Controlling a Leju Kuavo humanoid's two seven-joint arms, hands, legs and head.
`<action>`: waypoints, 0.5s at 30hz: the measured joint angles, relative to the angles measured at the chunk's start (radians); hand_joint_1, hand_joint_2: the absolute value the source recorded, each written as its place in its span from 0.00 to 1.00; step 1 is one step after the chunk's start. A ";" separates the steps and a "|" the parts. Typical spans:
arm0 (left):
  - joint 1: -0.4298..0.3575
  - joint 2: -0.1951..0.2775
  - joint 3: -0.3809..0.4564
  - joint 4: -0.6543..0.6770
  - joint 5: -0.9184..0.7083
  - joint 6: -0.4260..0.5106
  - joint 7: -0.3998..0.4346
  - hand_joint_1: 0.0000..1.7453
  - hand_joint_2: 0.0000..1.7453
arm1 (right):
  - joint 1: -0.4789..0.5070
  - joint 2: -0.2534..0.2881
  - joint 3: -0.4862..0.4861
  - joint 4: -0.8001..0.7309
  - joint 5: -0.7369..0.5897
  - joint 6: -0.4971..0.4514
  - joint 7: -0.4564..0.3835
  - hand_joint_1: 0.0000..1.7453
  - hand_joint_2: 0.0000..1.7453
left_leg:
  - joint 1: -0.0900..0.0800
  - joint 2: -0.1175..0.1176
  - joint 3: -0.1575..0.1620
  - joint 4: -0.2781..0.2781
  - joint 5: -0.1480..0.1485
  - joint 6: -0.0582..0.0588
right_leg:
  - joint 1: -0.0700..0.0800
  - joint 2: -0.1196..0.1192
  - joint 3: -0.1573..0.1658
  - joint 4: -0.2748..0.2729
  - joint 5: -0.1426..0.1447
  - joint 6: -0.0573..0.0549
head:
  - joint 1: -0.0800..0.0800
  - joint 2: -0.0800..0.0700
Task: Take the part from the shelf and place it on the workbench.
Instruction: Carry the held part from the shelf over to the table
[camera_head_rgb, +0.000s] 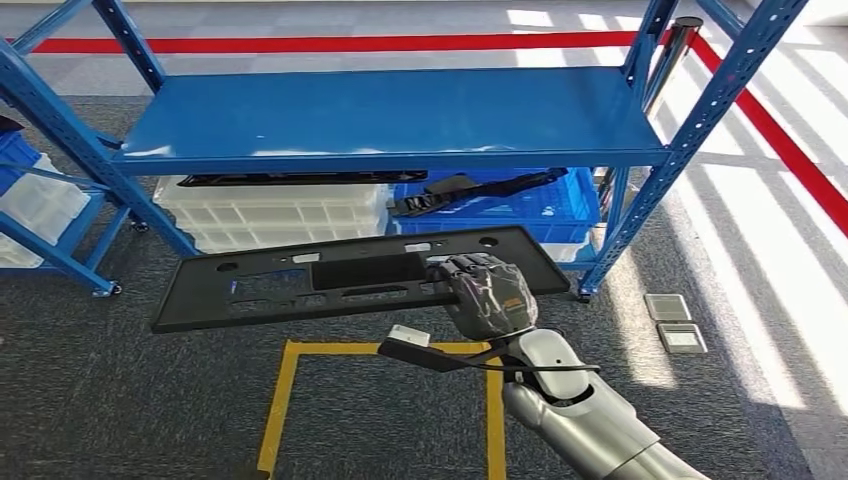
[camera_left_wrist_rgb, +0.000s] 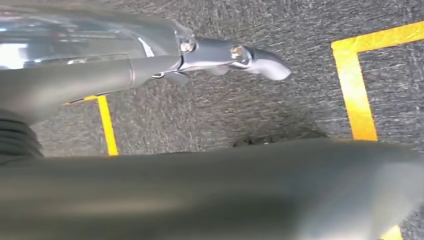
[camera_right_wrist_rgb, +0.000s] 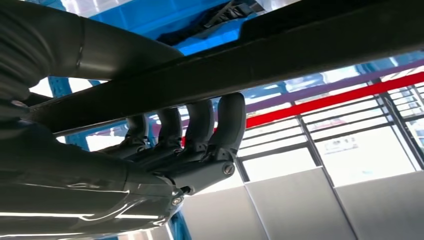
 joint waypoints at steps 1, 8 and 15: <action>0.000 0.000 0.000 0.000 0.000 0.000 0.000 0.00 1.00 | 0.000 0.000 0.000 0.000 0.000 0.000 0.000 1.00 1.00 | 0.000 0.001 -0.001 0.002 -0.001 0.000 | 0.000 -0.001 0.000 0.000 0.000 0.000 | 0.000 0.000; -0.001 0.000 0.000 0.000 0.000 0.000 0.000 0.00 1.00 | 0.000 0.000 0.001 0.000 0.001 0.000 0.000 1.00 1.00 | 0.001 0.008 -0.011 0.023 -0.011 -0.003 | 0.001 -0.006 0.000 0.000 0.000 -0.001 | 0.000 0.000; -0.002 0.000 0.000 0.000 0.000 0.000 0.000 0.00 1.00 | 0.000 0.000 0.001 0.000 0.002 0.000 0.000 1.00 1.00 | 0.003 0.014 -0.022 0.044 -0.022 -0.005 | 0.001 -0.011 0.001 0.000 -0.001 -0.001 | 0.000 0.000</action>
